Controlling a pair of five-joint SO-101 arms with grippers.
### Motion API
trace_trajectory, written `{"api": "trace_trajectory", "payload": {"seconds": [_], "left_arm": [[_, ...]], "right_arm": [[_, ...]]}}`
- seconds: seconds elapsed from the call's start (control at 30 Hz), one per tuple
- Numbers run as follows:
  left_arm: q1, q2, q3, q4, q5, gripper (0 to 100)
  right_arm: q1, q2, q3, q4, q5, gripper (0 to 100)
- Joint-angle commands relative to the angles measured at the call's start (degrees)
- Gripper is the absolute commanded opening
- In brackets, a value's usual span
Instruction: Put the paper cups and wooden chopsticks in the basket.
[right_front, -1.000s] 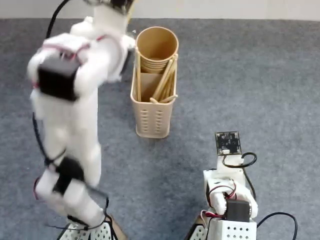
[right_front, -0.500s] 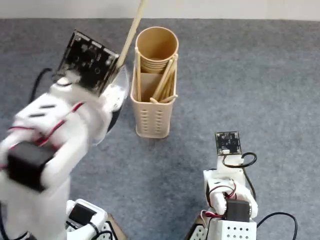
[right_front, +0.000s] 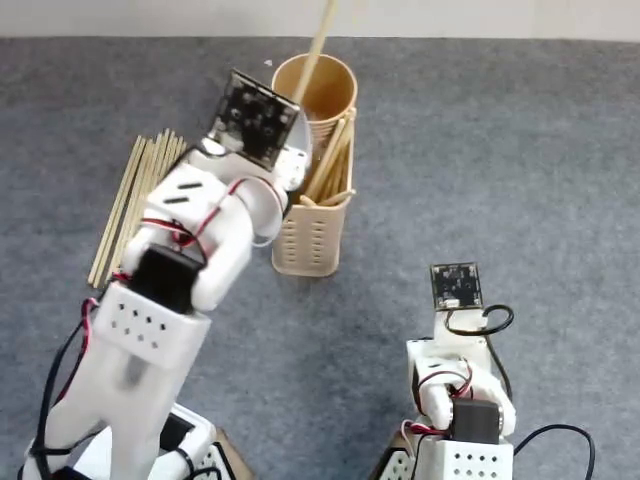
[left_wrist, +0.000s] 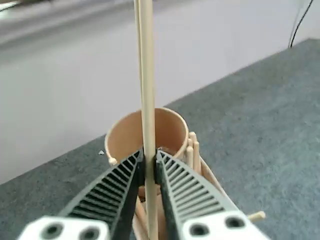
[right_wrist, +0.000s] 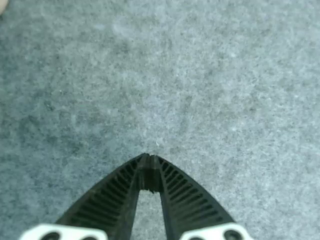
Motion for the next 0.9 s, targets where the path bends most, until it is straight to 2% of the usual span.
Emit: {"api": "trace_trajectory", "payload": {"seconds": [0.0, 0.13, 0.37, 0.57, 0.7, 0.83, 0.87], "left_arm": [[0.7, -1.1, 4.4, -4.4, 0.5, 1], [0.2, -1.1, 7.9, -7.8, 0.5, 1], [0.1, -1.5, 8.4, -7.8, 3.3, 13], [-2.9, -1.6, 7.3, -7.8, 3.9, 13], [-10.6, -1.6, 3.5, -7.1, 3.9, 12], [-22.5, -1.6, 0.4, -1.1, 3.8, 0], [-26.1, -1.5, 0.4, 0.4, 3.8, 1]], "right_arm": [[0.7, -0.7, 8.7, 0.4, 0.4, 0.6], [0.7, -0.7, 8.7, 0.4, 0.4, 0.6], [0.7, -0.7, 8.7, 0.4, 0.4, 0.6], [0.7, -0.7, 8.7, 0.4, 0.4, 0.6], [0.7, -0.7, 8.7, 0.4, 0.4, 0.6], [0.7, -0.7, 8.7, 0.4, 0.4, 0.6], [0.7, -0.7, 8.7, 0.4, 0.4, 0.6]]}}
